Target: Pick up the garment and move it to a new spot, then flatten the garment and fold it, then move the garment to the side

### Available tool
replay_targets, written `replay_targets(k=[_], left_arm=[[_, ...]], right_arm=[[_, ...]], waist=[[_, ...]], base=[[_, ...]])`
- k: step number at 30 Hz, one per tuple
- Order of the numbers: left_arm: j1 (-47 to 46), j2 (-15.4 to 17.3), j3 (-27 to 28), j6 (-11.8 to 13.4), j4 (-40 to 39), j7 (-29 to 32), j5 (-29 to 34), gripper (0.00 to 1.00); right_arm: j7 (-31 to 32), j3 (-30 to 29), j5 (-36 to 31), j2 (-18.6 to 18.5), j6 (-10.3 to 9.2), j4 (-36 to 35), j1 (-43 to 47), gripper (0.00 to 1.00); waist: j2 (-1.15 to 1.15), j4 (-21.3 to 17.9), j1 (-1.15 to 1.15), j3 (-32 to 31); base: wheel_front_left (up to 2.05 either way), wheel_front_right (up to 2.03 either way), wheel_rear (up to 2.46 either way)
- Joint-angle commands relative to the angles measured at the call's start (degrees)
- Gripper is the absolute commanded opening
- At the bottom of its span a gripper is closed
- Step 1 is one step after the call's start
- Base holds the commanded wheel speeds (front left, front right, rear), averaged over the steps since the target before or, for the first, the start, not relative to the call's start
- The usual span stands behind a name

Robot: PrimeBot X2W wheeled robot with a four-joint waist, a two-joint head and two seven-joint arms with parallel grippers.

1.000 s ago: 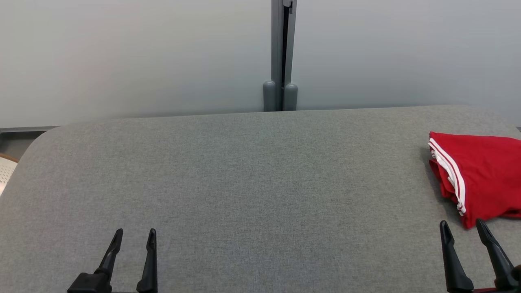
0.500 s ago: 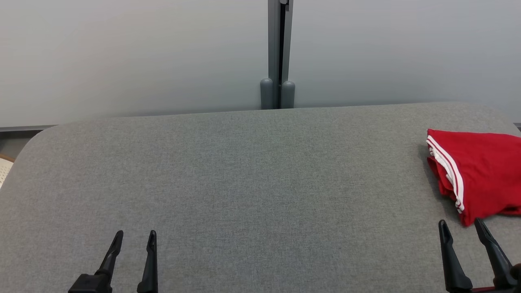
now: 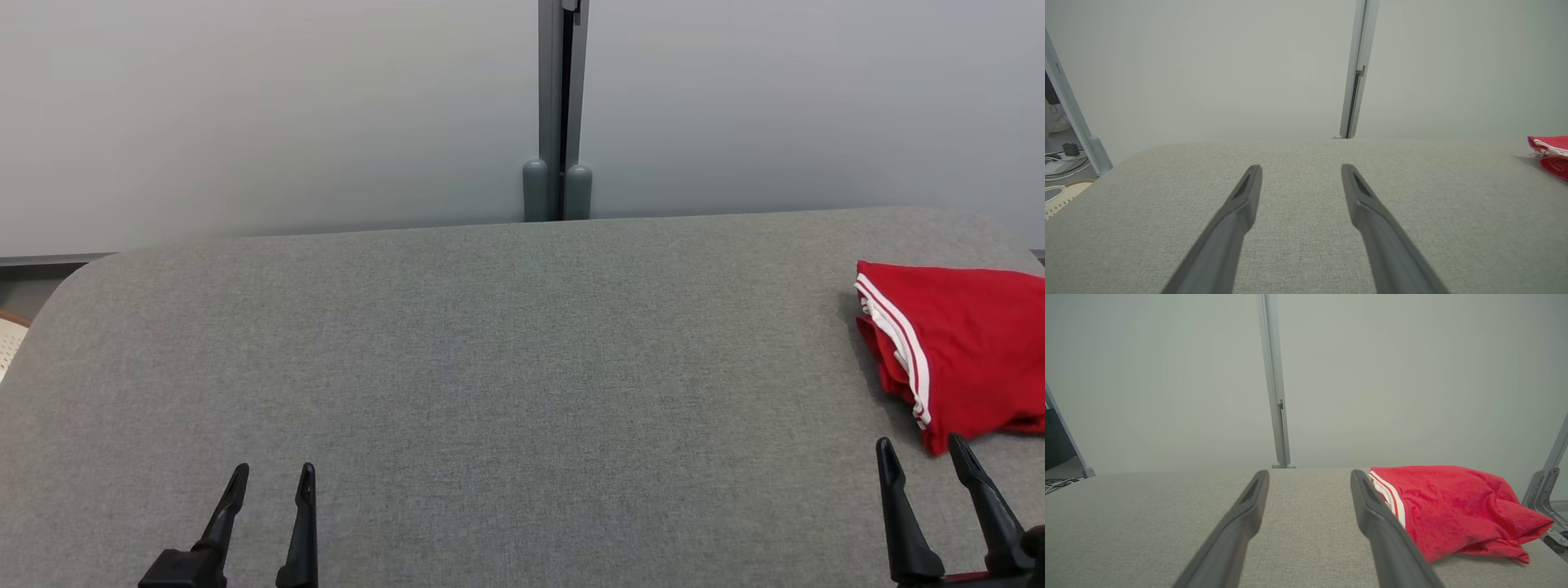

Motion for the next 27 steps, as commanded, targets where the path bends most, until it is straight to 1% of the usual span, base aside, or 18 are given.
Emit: replay_targets(k=[1, 6, 7, 10, 27], left_arm=[[-0.93, 0.24, 0.03, 0.38, 0.01, -0.23, -0.31, 1.0], [-0.83, 0.17, -0.13, 0.36, 0.02, -0.24, -0.45, 1.0], [-0.01, -0.06, -0.18, 0.0, 0.04, 0.0, -0.24, 0.0], [0.5, -0.51, -0.17, -0.09, 1.31, 0.37, -0.8, 0.0], [-2.83, -1.53, 2.91, -0.56, 0.87, 5.13, -17.93, 0.0]], right_arm=[[-0.37, 0.04, 0.26, -0.17, -0.11, 0.22, -0.17, 1.0], [-0.58, -0.04, 0.33, -0.17, -0.11, 0.25, -0.2, 1.0], [-0.09, -0.04, 0.1, 0.0, 0.0, 0.14, 0.0, 0.0], [-0.02, 0.29, 0.54, 0.42, 0.01, 1.36, 0.44, 0.0], [1.66, 0.43, 19.85, 0.11, -0.01, 6.02, -4.53, 0.0]], waist=[[-0.01, -0.06, 0.0, -0.03], [-0.01, -0.06, 0.0, -0.02], [-0.01, -0.06, 0.0, -0.02], [-0.01, -0.06, 0.0, 0.0], [-0.01, -0.31, 0.0, 0.25]], base=[[0.0, 0.0, 0.0], [0.0, 0.0, 0.0], [0.0, 0.0, 0.0], [0.0, 0.0, 0.0], [0.0, 0.0, 0.0]])
